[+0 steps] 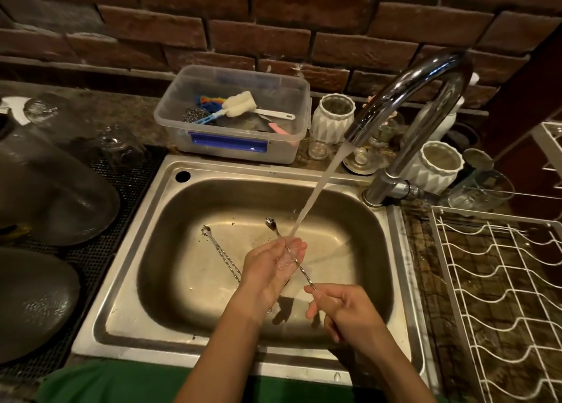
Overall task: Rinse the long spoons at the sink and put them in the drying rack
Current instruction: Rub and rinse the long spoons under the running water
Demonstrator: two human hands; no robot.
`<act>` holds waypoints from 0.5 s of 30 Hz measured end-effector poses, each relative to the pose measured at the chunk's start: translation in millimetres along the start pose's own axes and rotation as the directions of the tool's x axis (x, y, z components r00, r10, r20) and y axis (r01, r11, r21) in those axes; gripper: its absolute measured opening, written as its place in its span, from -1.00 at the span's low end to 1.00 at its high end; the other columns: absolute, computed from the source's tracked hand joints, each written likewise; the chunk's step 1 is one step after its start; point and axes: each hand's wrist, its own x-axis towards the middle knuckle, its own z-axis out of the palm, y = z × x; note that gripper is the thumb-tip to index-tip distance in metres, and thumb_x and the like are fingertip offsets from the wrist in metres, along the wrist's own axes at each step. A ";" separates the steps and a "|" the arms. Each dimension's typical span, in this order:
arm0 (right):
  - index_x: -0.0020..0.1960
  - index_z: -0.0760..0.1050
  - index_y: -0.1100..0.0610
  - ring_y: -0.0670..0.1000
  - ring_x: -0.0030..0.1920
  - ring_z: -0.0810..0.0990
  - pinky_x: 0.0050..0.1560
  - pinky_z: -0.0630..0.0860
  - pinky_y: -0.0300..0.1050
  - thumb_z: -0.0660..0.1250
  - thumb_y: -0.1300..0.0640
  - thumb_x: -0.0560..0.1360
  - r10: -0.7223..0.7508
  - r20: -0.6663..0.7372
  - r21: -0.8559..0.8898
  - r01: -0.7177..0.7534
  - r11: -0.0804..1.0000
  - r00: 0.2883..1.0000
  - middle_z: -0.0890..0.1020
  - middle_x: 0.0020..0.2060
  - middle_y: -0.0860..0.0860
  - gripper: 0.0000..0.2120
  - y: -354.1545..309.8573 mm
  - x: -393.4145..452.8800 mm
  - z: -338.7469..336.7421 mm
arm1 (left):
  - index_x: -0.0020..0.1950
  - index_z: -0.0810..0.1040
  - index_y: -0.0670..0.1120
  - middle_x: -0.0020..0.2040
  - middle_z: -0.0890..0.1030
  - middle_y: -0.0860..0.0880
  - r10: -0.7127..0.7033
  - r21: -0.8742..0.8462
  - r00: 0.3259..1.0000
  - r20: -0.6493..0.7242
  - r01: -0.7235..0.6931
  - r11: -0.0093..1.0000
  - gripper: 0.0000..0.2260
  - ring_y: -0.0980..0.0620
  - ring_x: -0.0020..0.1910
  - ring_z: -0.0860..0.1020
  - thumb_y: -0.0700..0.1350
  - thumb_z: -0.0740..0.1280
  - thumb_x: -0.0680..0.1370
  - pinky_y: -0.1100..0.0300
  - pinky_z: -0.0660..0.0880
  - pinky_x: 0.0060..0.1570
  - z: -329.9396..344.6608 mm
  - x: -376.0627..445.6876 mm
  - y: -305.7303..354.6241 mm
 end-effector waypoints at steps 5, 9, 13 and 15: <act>-0.02 0.67 0.19 -0.07 -0.64 0.36 -0.50 0.38 -0.25 0.22 0.16 0.62 0.056 0.048 0.066 -0.059 0.996 0.997 0.69 -0.20 0.30 -0.75 4.4 -15.3 -4.0 | 0.08 0.58 -0.42 -0.11 0.71 -0.31 0.032 0.008 0.999 -0.015 -0.031 0.999 -0.81 -0.15 -0.15 0.74 -0.31 0.25 0.64 0.07 0.69 -0.14 0.8 -5.6 0.9; 0.06 0.65 0.14 -0.07 -0.67 0.37 -0.45 0.40 -0.20 0.19 0.20 0.63 0.056 0.078 0.067 -0.061 0.996 0.995 0.73 -0.23 0.12 -0.76 4.4 -22.4 -6.0 | -0.01 0.60 -0.40 -0.13 0.72 -0.31 0.053 0.048 0.998 -0.022 -0.052 0.997 -0.83 -0.15 -0.16 0.74 -0.32 0.26 0.63 0.11 0.68 -0.19 1.1 -10.5 4.3; 0.07 0.63 0.17 -0.08 -0.69 0.36 -0.60 0.33 -0.30 0.17 0.25 0.63 0.070 0.071 0.113 -0.078 0.991 0.995 0.73 -0.24 0.16 -0.75 3.2 -29.9 -5.4 | -0.01 0.58 -0.42 -0.16 0.72 -0.33 0.050 0.045 0.998 -0.039 -0.048 0.998 -0.86 -0.18 -0.19 0.74 -0.36 0.27 0.61 0.10 0.68 -0.22 1.4 -13.5 2.0; 0.06 0.63 0.19 -0.08 -0.70 0.36 -0.62 0.30 -0.28 0.16 0.25 0.63 0.070 0.067 0.126 -0.078 0.989 0.995 0.72 -0.26 0.16 -0.75 1.6 -34.5 -5.1 | 0.00 0.58 -0.42 -0.18 0.71 -0.32 0.045 0.049 0.998 -0.045 -0.043 0.998 -0.88 -0.18 -0.22 0.74 -0.37 0.28 0.60 0.11 0.68 -0.24 2.6 -14.6 0.4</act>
